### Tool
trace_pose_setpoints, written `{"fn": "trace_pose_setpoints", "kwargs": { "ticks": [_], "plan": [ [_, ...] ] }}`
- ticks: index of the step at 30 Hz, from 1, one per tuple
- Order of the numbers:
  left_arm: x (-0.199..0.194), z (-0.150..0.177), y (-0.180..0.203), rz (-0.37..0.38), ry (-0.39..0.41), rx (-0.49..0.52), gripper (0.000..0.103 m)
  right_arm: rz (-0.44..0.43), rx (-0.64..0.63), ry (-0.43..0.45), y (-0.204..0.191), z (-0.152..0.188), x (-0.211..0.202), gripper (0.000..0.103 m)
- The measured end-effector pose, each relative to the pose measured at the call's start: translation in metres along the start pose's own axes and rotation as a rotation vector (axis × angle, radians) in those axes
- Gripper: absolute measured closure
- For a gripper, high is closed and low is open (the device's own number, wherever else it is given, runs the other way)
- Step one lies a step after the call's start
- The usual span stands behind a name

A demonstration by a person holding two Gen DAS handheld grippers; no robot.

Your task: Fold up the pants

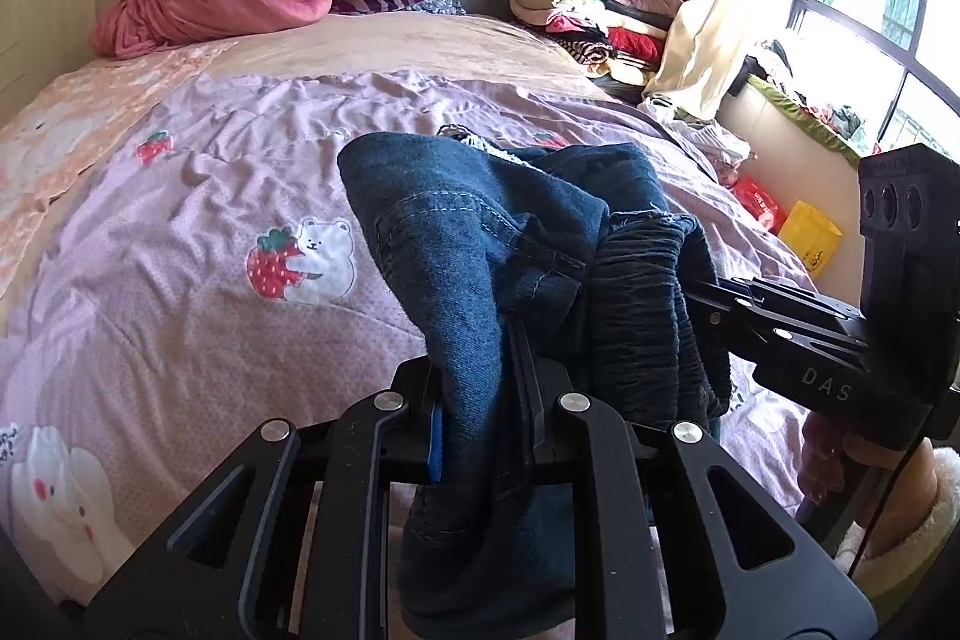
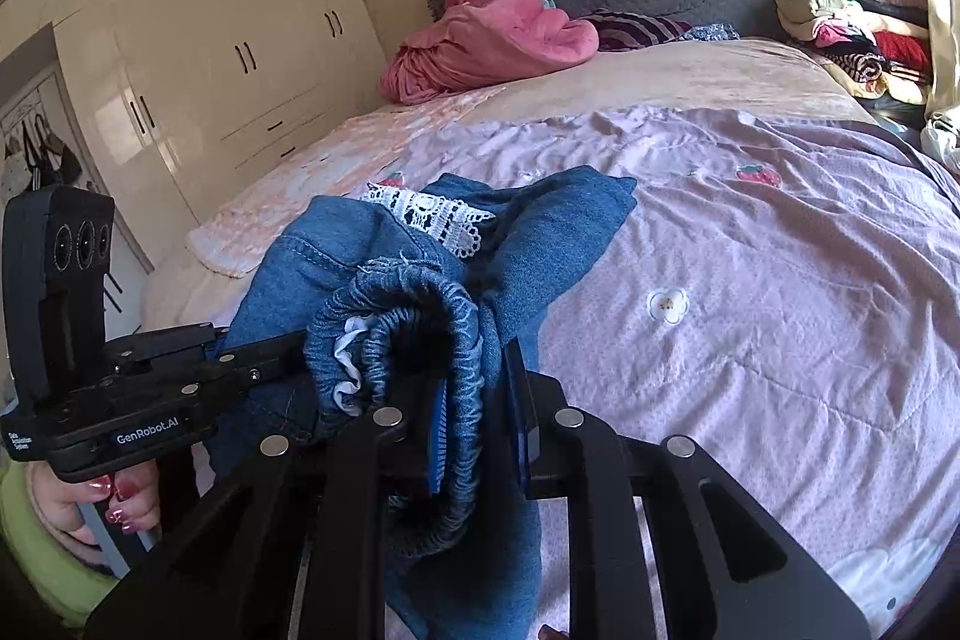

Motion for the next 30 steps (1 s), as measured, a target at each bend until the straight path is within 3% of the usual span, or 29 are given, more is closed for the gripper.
{"fn": "trace_pose_setpoints", "kwargs": {
  "ticks": [11,23,27,30],
  "plan": [
    [0.026,-0.022,-0.022,-0.011,-0.003,-0.022,0.093,0.019,0.001,-0.033,0.013,-0.028,0.037,0.088],
    [0.071,-0.014,-0.047,-0.012,-0.076,-0.074,0.092,0.053,0.047,-0.143,0.037,-0.019,0.087,0.088],
    [0.079,-0.009,-0.054,-0.011,-0.089,-0.087,0.088,0.056,0.076,-0.174,0.046,-0.014,0.097,0.086],
    [0.085,-0.006,-0.058,-0.028,-0.098,-0.091,0.079,0.07,0.094,-0.206,0.051,-0.01,0.106,0.082]
  ]
}}
Point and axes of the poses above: each gripper's, at about its wrist camera, not at the fingertips, and x roughly the way its jaws point, y to its right, z to its underside, the point moved 2 cm from there along x, roughly the way its jaws point, and after that the axes turned 12 degrees about -y, right-handed, at the moved point
